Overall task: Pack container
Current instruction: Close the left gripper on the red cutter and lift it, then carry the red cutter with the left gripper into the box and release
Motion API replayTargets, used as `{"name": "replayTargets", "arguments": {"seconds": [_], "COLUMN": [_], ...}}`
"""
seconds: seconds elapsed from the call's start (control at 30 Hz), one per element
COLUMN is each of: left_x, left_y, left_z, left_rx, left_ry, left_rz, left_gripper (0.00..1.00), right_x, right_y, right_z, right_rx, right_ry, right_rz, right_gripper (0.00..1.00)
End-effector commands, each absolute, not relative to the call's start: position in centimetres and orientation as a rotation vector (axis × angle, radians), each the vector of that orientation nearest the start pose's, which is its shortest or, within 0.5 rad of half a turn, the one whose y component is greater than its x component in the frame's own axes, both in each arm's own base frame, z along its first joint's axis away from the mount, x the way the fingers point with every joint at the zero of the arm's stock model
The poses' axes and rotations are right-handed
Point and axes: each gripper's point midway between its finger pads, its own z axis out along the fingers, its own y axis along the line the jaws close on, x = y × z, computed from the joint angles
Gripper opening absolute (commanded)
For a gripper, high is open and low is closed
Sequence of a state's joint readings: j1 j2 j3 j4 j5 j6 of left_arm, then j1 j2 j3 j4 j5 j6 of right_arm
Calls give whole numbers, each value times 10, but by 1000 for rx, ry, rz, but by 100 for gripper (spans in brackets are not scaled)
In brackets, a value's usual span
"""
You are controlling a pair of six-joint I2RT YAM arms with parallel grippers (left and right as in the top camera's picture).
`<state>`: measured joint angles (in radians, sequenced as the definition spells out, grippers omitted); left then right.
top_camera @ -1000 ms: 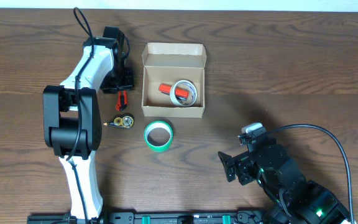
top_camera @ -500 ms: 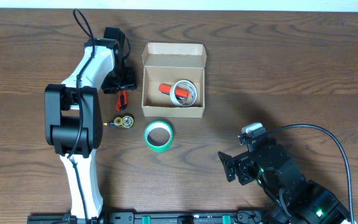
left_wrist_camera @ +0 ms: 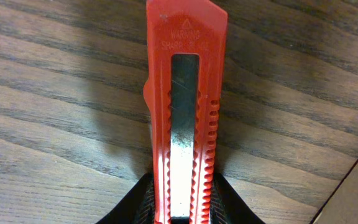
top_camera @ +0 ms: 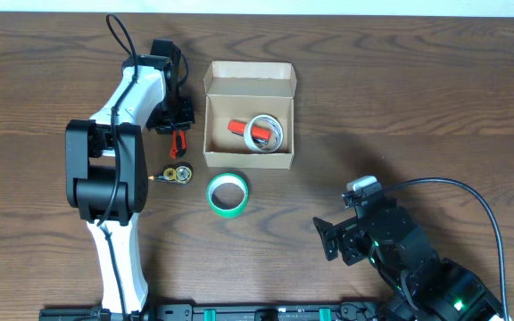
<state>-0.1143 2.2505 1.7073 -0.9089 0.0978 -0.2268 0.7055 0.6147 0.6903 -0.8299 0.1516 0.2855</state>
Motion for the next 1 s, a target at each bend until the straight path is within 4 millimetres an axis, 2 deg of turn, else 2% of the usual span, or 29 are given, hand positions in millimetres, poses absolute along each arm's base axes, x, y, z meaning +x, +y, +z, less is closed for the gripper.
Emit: {"name": "replayTargets", "arguments": {"seconds": [0.0,0.17,0.6,0.87,0.97], "left_x": [447,451,462,464,466], "left_y": [-70,-66,-61,-61,-61], "left_z": [-16,-7,33,48,60], "left_rx": [-221,-239,-244,-257,-262], "left_ry": [3069,3044,2943,2910,2883], "left_rz": [-177,-174,-143,-139,-148], "left_gripper": [24,25,27,27,26], "right_x": [184,184,185,185,185], "right_y": [126,126,126,126,126], "right_z": [177,177,177,177,177], "right_rx": [-406,-406,-406,-406,-406], "right_ry": [2302,2302,2301,2302,2301], "right_rz": [331,331,331,330,330], "right_gripper": [99,99,99,99,99]}}
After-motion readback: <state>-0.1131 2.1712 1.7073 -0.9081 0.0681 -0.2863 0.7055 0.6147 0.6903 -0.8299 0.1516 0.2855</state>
